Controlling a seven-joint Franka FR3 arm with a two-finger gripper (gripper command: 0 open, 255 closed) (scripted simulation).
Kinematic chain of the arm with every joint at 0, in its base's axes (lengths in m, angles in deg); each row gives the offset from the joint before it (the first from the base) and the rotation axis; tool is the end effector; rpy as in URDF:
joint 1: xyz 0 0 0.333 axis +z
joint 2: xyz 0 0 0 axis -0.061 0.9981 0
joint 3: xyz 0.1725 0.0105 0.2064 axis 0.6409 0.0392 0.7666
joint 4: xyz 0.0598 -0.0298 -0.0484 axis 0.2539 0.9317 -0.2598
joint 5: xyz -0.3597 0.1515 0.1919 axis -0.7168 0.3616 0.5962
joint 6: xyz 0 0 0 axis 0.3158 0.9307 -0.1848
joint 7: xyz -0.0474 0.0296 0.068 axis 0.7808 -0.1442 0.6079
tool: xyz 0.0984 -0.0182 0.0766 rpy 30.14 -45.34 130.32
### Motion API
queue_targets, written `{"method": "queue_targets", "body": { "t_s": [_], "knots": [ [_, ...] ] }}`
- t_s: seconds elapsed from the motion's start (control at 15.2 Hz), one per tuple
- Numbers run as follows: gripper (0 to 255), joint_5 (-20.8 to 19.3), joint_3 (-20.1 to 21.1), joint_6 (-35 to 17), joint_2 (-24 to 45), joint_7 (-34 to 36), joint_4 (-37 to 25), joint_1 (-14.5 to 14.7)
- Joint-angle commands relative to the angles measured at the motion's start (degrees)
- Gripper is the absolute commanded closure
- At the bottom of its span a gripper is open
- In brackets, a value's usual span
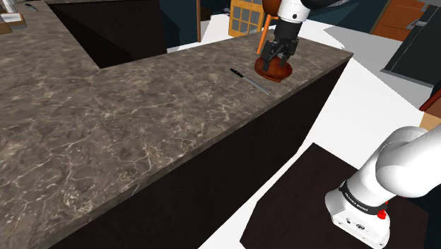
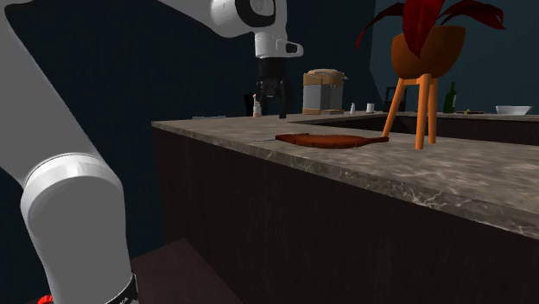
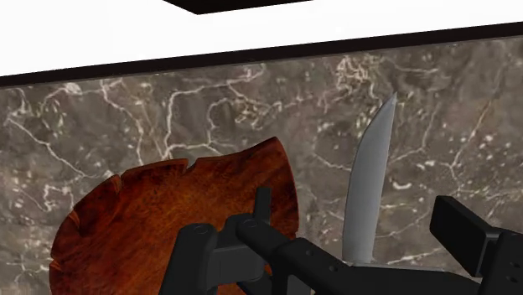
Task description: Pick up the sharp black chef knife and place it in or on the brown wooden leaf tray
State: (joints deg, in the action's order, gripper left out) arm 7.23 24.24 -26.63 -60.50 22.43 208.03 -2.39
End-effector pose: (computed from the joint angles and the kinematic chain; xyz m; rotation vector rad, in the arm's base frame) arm 0.5135 0.0164 0.5156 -3.0986 0.2258 -0.1050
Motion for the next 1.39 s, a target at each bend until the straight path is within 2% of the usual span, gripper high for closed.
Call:
{"method": "queue_targets", "body": {
  "t_s": [0.0,0.26,0.33,0.79,1.32],
  "knots": [
    [0,0.4,0.4,-0.8,4.8,0.4,-3.4,0.3],
    [0,0.9,1.0,-1.3,14.2,1.1,-10.9,0.9],
    [0,0.9,1.0,-1.3,14.4,1.1,-11.1,0.9],
    [0,1.0,1.2,-7.1,14.9,1.0,-5.8,1.0],
    [0,1.0,1.2,-7.1,14.9,1.0,-5.8,1.0]
  ]
}}
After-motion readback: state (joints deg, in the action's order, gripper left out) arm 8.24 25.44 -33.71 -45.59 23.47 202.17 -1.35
